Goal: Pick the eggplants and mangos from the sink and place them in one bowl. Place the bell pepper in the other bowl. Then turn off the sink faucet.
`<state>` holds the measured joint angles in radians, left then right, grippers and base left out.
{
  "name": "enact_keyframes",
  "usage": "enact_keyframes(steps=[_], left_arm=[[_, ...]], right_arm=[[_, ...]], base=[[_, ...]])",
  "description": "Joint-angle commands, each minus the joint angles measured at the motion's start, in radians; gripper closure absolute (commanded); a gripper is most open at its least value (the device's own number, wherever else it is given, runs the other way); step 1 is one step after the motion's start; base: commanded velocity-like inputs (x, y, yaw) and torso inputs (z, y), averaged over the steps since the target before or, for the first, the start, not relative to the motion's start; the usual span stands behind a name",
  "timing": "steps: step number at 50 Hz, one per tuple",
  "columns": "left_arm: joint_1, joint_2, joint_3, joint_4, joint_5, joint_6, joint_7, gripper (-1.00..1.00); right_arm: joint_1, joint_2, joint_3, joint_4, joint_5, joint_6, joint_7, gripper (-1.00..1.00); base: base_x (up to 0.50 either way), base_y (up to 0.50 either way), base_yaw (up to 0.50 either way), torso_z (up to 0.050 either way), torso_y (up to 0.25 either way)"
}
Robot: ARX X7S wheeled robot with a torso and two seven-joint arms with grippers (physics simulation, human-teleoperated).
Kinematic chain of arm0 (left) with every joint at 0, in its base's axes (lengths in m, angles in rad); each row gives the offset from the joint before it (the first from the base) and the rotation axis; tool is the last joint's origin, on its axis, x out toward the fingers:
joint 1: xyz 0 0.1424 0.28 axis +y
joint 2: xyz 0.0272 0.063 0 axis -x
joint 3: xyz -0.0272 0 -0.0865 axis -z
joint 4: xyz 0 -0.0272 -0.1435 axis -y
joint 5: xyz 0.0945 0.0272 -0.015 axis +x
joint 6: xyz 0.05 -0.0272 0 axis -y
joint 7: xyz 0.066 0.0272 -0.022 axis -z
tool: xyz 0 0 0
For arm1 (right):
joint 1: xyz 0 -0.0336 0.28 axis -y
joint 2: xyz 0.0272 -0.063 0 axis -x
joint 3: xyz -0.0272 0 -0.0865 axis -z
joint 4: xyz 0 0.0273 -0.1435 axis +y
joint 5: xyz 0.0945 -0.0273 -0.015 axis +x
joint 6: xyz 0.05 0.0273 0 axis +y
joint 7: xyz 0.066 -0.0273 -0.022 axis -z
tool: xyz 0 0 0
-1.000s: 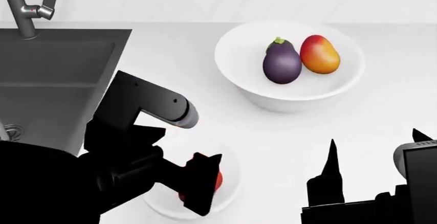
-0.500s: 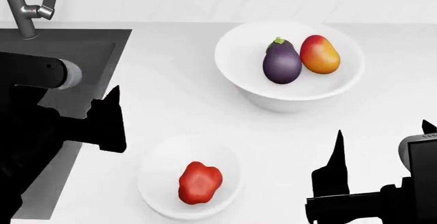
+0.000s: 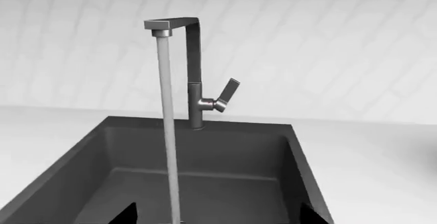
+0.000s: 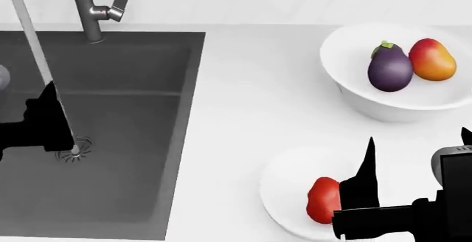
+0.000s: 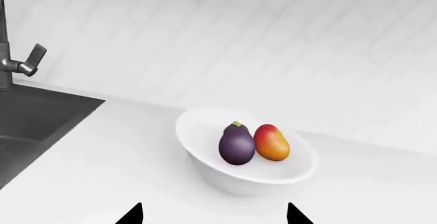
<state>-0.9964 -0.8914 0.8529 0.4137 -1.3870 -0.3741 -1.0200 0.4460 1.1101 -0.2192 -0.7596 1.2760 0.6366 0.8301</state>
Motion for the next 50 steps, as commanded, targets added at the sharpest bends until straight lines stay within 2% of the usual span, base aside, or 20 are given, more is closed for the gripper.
enact_keyframes(steps=[1, 3, 14, 25, 36, 50], left_arm=[[0.037, -0.020, -0.033, 0.007, -0.007, 0.034, 0.016, -1.00], [0.045, -0.026, -0.044, 0.009, -0.047, 0.043, 0.023, -1.00], [0.058, -0.034, -0.035, 0.030, 0.007, 0.046, 0.006, -1.00], [0.057, -0.022, -0.032, 0.015, 0.019, 0.047, 0.016, -1.00], [0.055, -0.017, -0.036, 0.008, 0.016, 0.049, 0.026, -1.00], [0.056, -0.027, -0.044, 0.006, 0.012, 0.053, 0.031, -1.00]], right_arm=[[0.046, -0.037, -0.021, 0.008, -0.025, 0.023, -0.010, -1.00], [0.055, -0.040, -0.023, 0.011, -0.026, 0.026, -0.014, -1.00], [0.115, -0.096, -0.042, 0.030, -0.047, 0.029, -0.023, -1.00], [0.249, -0.224, -0.130, 0.086, -0.097, 0.092, -0.001, -1.00], [0.231, -0.226, -0.140, 0.109, -0.124, 0.084, -0.008, -1.00], [0.229, -0.230, -0.167, 0.108, -0.184, 0.073, -0.042, -1.00]], base=[[0.00, 0.50, 0.00, 0.000, 0.000], [0.00, 0.50, 0.00, 0.000, 0.000], [0.00, 0.50, 0.00, 0.000, 0.000], [0.00, 0.50, 0.00, 0.000, 0.000], [0.00, 0.49, 0.00, 0.000, 0.000], [0.13, 0.17, 0.00, 0.000, 0.000]])
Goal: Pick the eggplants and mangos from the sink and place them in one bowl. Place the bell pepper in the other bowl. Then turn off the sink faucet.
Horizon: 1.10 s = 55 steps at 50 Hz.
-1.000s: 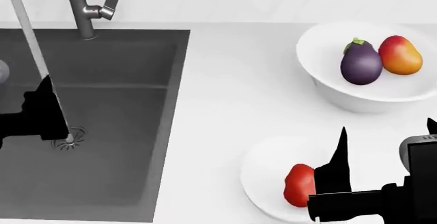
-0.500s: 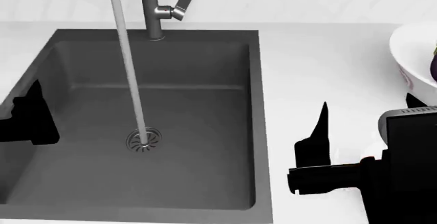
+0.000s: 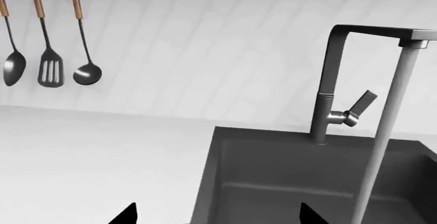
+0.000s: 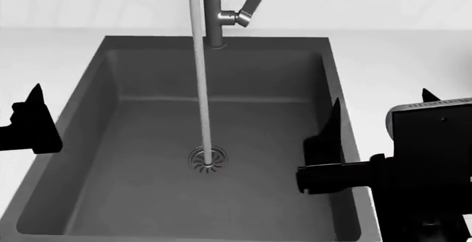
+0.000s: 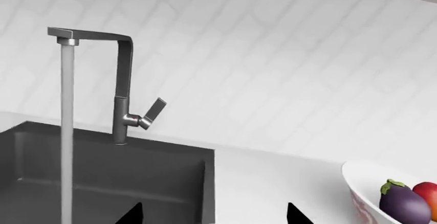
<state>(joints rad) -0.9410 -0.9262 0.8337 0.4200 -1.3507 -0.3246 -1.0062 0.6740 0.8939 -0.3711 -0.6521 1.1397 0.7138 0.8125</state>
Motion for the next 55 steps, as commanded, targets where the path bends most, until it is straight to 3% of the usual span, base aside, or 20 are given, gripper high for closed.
enact_keyframes(steps=[1, 17, 51, 53, 54, 55], left_arm=[[-0.002, 0.009, -0.025, -0.002, -0.024, 0.002, 0.018, -1.00], [0.010, 0.016, -0.021, -0.003, -0.012, 0.006, 0.015, -1.00], [0.015, 0.033, -0.019, -0.021, -0.007, 0.007, 0.027, -1.00], [0.014, 0.040, -0.017, -0.031, -0.005, 0.005, 0.026, -1.00], [0.011, 0.040, -0.017, -0.037, 0.001, 0.005, 0.028, -1.00], [0.004, 0.048, -0.016, -0.047, 0.000, -0.001, 0.026, -1.00]], right_arm=[[-0.004, -0.012, -0.014, -0.002, -0.049, -0.006, -0.023, -1.00], [-0.050, -0.001, 0.009, -0.019, -0.032, -0.034, -0.002, -1.00], [-0.029, -0.002, 0.000, -0.010, 0.000, 0.002, 0.020, -1.00], [-0.024, -0.018, 0.008, 0.007, 0.000, -0.016, 0.011, -1.00], [0.056, -0.028, -0.050, 0.044, 0.029, 0.112, 0.054, -1.00], [0.058, -0.050, -0.045, 0.064, 0.003, 0.064, -0.001, -1.00]], base=[[0.26, 0.16, 0.00, 0.000, 0.000], [0.27, 0.19, 0.00, 0.000, 0.000], [0.23, 0.00, 0.00, 0.000, 0.001], [0.00, 0.00, 0.00, 0.000, 0.000], [0.00, 0.00, 0.00, 0.000, 0.000], [0.00, 0.00, 0.00, 0.000, 0.000]])
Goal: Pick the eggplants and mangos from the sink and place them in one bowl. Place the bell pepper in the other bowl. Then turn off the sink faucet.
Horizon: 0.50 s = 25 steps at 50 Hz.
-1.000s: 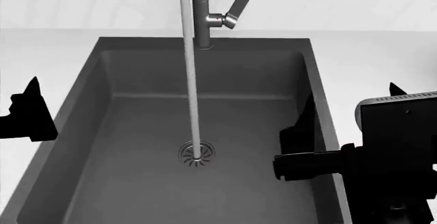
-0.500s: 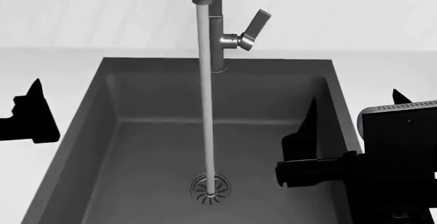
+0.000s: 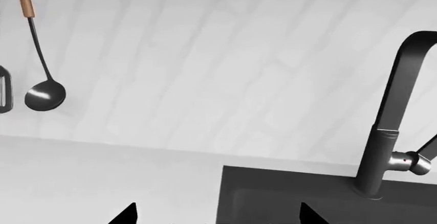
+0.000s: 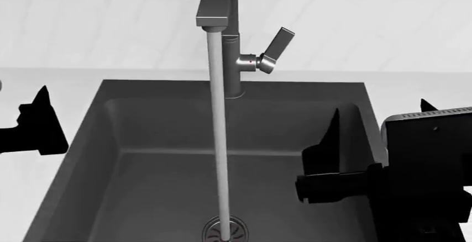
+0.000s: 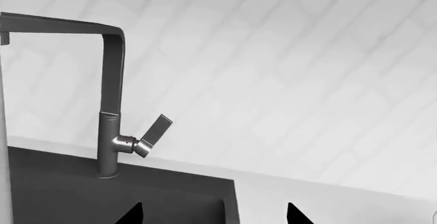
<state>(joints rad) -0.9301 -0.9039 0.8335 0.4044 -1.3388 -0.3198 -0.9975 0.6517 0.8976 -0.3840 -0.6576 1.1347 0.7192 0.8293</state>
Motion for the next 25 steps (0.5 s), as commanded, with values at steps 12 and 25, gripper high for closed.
enact_keyframes(steps=[12, 25], left_arm=[[-0.083, 0.098, -0.004, -0.103, -0.006, -0.048, 0.023, -1.00], [-0.168, 0.192, 0.025, -0.276, 0.069, -0.074, 0.081, -1.00]], right_arm=[[0.367, -0.260, -0.133, 0.604, -0.207, -0.052, -0.343, -1.00], [0.596, -0.484, -0.216, 1.280, -0.417, -0.323, -0.670, -1.00]], base=[[0.00, 0.00, 0.00, 0.000, 0.000], [0.00, 0.00, 0.00, 0.000, 0.000]])
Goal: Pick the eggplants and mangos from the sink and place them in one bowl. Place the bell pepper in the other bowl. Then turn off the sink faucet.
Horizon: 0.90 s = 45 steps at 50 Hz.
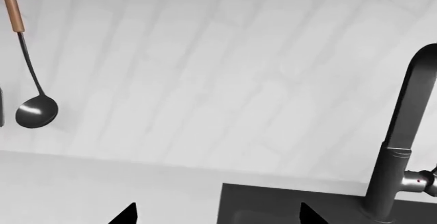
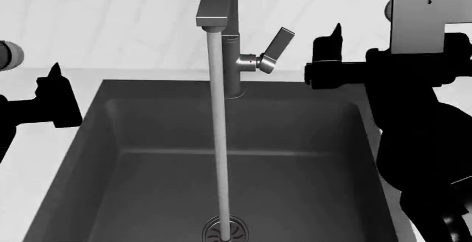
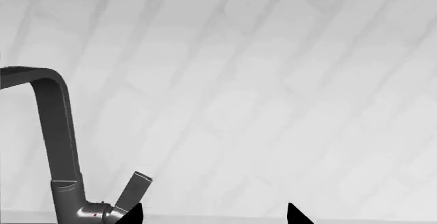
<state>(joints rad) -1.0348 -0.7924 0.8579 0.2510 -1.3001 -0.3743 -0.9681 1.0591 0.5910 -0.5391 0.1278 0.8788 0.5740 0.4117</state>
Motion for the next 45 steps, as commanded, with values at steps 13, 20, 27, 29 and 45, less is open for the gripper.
enact_keyframes(steps=[13, 20, 27, 29, 45], left_arm=[[-0.119, 0.103, -0.001, -0.169, 0.022, -0.050, 0.075, -1.00], [-0.120, 0.088, -0.013, -0.164, 0.018, -0.043, 0.083, -1.00], [-0.129, 0.089, -0.012, -0.166, 0.026, -0.046, 0.089, -1.00], [-0.130, 0.093, -0.009, -0.170, 0.032, -0.047, 0.087, -1.00], [-0.136, 0.102, -0.015, -0.200, 0.036, -0.041, 0.098, -1.00]], right_arm=[[0.351, -0.316, -0.078, 0.939, -0.226, -0.331, -0.417, -1.00], [0.395, -0.351, -0.069, 1.064, -0.241, -0.406, -0.435, -1.00], [0.433, -0.382, -0.074, 1.154, -0.256, -0.434, -0.471, -1.00], [0.440, -0.389, -0.081, 1.170, -0.269, -0.437, -0.470, -1.00], [0.436, -0.385, -0.046, 1.157, -0.295, -0.433, -0.412, -1.00]], base=[[0.00, 0.00, 0.00, 0.000, 0.000], [0.00, 0.00, 0.00, 0.000, 0.000], [0.00, 0.00, 0.00, 0.011, -0.120], [0.00, 0.00, 0.00, 0.011, -0.122], [0.00, 0.00, 0.00, 0.011, -0.128]])
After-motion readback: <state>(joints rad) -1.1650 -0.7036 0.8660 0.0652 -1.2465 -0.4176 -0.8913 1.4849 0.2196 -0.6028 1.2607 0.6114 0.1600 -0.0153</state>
